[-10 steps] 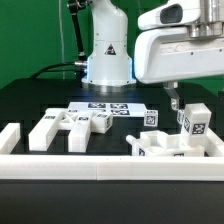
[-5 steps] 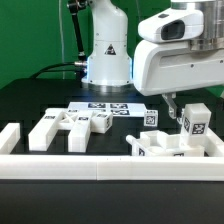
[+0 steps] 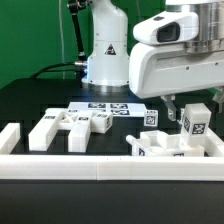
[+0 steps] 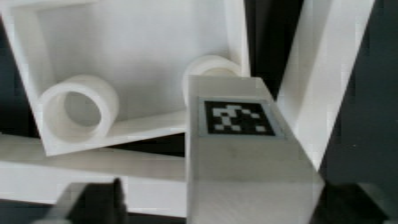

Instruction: Assemble chair

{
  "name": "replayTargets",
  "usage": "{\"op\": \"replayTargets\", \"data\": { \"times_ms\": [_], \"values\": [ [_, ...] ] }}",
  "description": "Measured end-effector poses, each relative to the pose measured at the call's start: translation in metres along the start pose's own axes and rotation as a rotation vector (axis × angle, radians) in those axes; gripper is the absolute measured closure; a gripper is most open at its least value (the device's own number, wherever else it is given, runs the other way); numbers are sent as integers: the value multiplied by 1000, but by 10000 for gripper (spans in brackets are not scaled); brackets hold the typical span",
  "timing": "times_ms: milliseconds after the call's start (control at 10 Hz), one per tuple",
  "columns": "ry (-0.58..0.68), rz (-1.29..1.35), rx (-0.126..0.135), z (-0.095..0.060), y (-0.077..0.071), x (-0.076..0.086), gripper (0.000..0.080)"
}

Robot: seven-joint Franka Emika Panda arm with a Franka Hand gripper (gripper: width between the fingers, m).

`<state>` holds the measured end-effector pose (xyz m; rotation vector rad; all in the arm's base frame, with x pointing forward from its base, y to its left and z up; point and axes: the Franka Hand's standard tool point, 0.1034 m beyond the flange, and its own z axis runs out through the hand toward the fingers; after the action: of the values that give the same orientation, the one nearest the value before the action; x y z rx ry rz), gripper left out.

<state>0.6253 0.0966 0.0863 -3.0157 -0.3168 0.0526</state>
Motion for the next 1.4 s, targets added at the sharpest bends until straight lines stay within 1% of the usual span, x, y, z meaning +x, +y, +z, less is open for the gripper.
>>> {"op": "replayTargets", "data": {
  "times_ms": [100, 200, 600, 700, 1000, 1300, 1400],
  "values": [
    [0, 0, 0, 0, 0, 0, 419],
    [0, 0, 0, 0, 0, 0, 512],
    [0, 24, 1, 0, 0, 0, 511],
    [0, 77, 2, 0, -1, 0, 511],
    [29, 447, 3, 1, -6, -2, 509],
    [68, 762, 23, 1, -10, 2, 509],
    [71, 819, 27, 2, -11, 2, 509]
  ]
}}
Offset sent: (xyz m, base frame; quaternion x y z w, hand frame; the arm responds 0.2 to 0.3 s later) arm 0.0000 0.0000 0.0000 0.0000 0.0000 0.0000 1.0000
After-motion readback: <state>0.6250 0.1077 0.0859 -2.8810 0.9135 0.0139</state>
